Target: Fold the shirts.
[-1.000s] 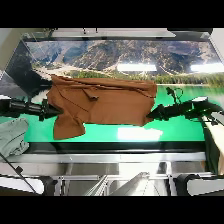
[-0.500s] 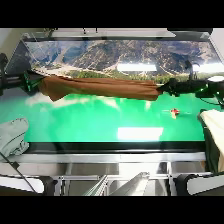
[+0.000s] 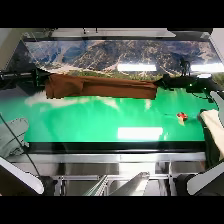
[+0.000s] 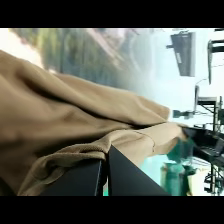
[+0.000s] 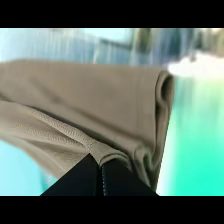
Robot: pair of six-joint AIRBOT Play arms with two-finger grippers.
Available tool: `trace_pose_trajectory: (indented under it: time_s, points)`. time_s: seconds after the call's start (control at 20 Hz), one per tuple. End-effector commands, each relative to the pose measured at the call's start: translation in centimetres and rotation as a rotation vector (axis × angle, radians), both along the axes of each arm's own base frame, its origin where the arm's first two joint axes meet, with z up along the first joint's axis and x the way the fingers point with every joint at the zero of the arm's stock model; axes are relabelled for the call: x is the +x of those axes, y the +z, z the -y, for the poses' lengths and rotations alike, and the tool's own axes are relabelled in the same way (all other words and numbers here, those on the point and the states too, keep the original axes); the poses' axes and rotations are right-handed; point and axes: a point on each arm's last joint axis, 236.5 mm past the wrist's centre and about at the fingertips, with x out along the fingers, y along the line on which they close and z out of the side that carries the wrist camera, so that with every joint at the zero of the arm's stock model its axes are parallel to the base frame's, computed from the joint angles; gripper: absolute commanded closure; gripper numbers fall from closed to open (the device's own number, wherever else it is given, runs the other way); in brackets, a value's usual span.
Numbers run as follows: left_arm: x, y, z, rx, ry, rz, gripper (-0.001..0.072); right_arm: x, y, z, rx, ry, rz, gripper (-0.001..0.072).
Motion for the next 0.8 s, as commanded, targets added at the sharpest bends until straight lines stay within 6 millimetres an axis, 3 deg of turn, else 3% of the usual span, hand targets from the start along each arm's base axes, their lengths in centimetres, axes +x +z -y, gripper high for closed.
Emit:
trace_pose_trajectory:
  time_s: [0.0,0.15,0.2,0.25,0.3,0.35,0.4,0.5,0.6,0.75]
  points:
    - [2.0,-2.6,1.1,0.014,-0.028,-0.006,0.0699,2.0,0.0,-0.1,-0.037,-0.028,0.083,0.0691]
    - [3.1,-3.6,1.3,0.027,-0.026,0.012,0.0694,2.4,-0.8,-0.5,-0.066,-0.036,0.094,0.0691]
    - [3.2,-3.8,1.3,0.027,-0.022,0.009,0.0539,2.4,-1.0,-0.6,-0.068,-0.030,0.091,0.0666]
    - [3.0,-3.9,1.0,0.023,-0.019,0.005,0.0365,2.2,-1.2,-0.5,-0.077,-0.024,0.090,0.0420]
    - [2.7,-3.8,0.7,0.015,-0.025,0.000,0.0262,2.2,-1.1,-0.3,-0.084,-0.021,0.093,0.0169]
    - [2.3,-3.4,0.2,0.008,-0.029,-0.004,0.0046,2.2,-0.6,0.2,-0.087,-0.023,0.100,0.0139]
    - [2.1,-2.9,-0.4,0.000,-0.022,-0.004,-0.0003,2.2,0.2,1.0,-0.095,-0.031,0.113,0.0138]
    - [2.0,-0.7,-2.0,0.008,0.003,0.029,0.0001,2.6,0.9,3.7,-0.112,-0.093,0.110,0.0134]
    - [2.0,2.0,-2.9,0.031,0.019,0.074,0.0002,2.2,-0.1,5.3,-0.051,-0.160,0.023,0.0131]
    - [1.7,5.8,-2.1,0.058,0.004,0.136,0.0002,0.6,-3.0,3.6,0.043,-0.142,-0.115,0.0131]
